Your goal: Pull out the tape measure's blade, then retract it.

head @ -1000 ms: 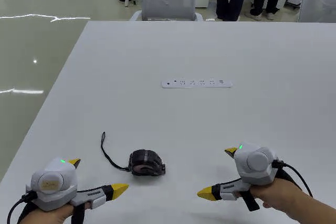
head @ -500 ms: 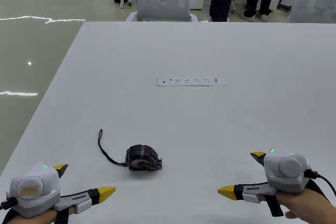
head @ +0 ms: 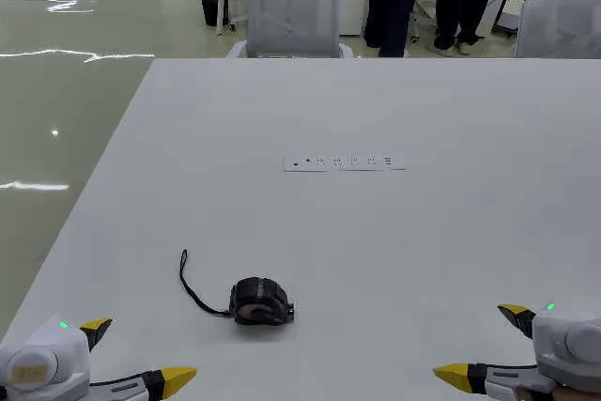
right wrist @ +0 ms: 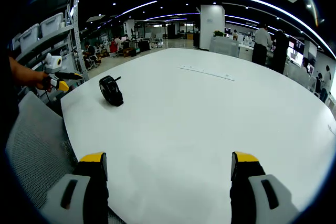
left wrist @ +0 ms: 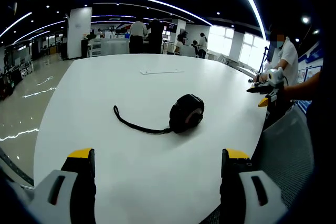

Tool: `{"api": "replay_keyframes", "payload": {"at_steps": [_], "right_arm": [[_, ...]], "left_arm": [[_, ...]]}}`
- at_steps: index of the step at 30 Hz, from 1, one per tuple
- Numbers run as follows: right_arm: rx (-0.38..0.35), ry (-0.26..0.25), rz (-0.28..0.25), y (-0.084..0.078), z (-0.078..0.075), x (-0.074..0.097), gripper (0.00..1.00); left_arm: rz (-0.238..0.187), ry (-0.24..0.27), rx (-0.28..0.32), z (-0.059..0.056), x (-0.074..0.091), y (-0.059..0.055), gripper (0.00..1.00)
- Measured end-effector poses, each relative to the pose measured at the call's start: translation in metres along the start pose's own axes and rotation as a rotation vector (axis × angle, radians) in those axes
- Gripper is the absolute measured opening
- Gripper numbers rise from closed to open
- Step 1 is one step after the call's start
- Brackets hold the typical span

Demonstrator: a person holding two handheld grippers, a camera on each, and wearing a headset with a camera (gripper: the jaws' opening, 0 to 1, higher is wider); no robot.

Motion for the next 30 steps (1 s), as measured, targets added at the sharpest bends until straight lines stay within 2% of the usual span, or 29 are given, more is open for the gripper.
{"api": "replay_keyframes", "payload": {"at_steps": [5,7,11,15,19,24,30], "right_arm": [[-0.006,-0.027,-0.008,-0.003,-0.001,0.014,1.00],[-0.006,-0.031,0.003,-0.007,-0.002,0.017,1.00],[-0.002,-0.039,0.012,-0.007,-0.003,0.022,1.00],[0.002,-0.038,0.013,-0.007,-0.003,0.021,1.00],[0.001,-0.031,0.000,-0.007,0.000,0.020,1.00],[-0.010,-0.029,0.001,-0.008,0.001,0.019,1.00],[-0.019,-0.036,0.008,-0.013,0.000,0.023,1.00]], "left_arm": [[-0.003,-0.007,0.003,0.005,0.003,0.000,0.99],[-0.008,0.007,0.009,0.010,0.006,0.001,0.99],[-0.019,0.025,0.009,0.014,0.011,0.003,0.99],[-0.012,0.024,0.003,0.013,0.014,-0.001,0.99],[-0.017,0.032,0.018,0.013,0.018,0.001,0.99],[-0.007,0.034,0.013,0.016,0.016,-0.002,0.99],[-0.005,0.033,-0.006,0.016,0.017,0.002,0.99]]}}
Point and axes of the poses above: the centre of the closed fingertips' face, and the gripper's own axes: x roughly backward along the fingers, z roughly to its left, y roughly out of its top, the point moved 3 cm from there along x, roughly backward along the fingers, and after that the axes turned 12 degrees about y, right-handed, at the moved point
